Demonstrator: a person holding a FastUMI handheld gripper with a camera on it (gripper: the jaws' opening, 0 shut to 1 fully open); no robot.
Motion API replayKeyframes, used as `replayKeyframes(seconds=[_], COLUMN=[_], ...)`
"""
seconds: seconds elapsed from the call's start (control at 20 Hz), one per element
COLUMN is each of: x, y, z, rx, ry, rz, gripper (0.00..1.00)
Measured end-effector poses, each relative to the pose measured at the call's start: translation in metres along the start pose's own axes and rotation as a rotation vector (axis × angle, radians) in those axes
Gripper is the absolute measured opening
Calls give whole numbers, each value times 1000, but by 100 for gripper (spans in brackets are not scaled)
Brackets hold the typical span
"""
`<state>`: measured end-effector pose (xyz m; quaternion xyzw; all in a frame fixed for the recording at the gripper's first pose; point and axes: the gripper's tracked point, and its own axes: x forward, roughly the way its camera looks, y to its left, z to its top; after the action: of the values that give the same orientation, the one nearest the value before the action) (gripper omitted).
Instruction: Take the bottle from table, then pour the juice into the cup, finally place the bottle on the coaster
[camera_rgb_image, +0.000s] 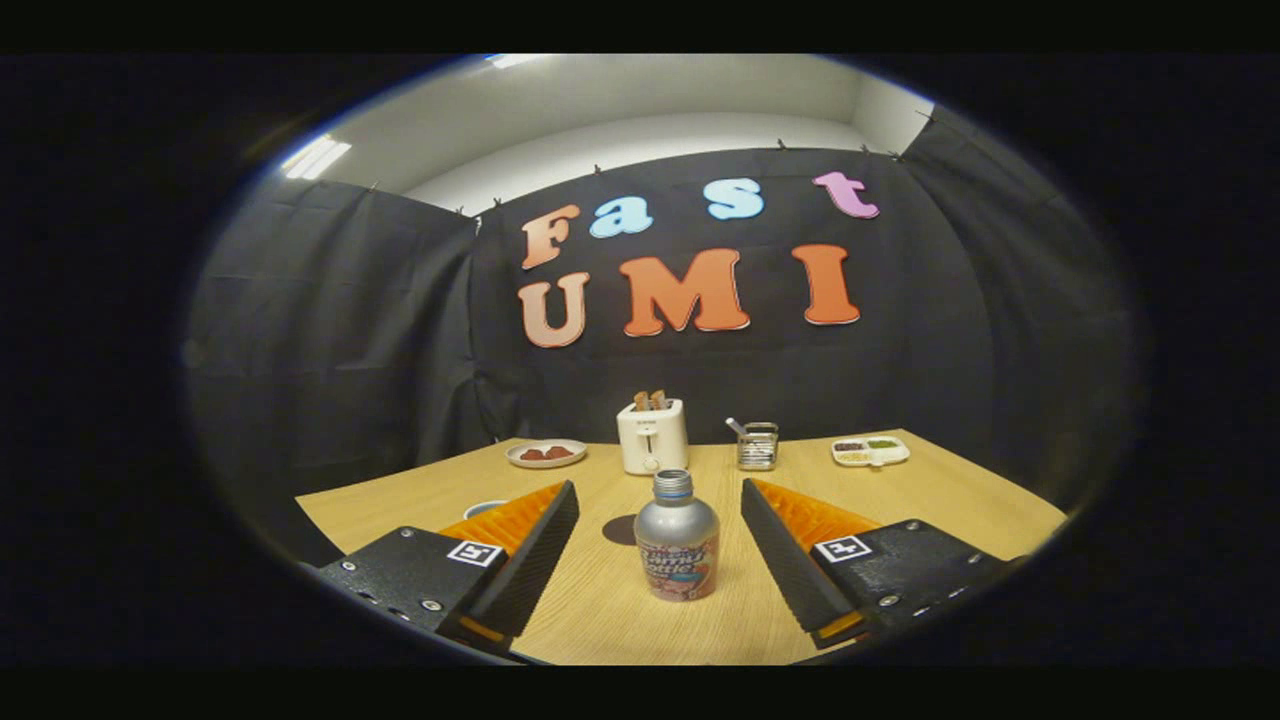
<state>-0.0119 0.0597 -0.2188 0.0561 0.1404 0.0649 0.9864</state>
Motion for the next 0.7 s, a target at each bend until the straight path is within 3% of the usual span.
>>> replayKeyframes(seconds=[0.5, 0.7], x=[32, 42], y=[-21, -19], z=[-64, -89], rx=[-61, -47], ry=[69, 126], rz=[-73, -65], gripper=[98, 98])
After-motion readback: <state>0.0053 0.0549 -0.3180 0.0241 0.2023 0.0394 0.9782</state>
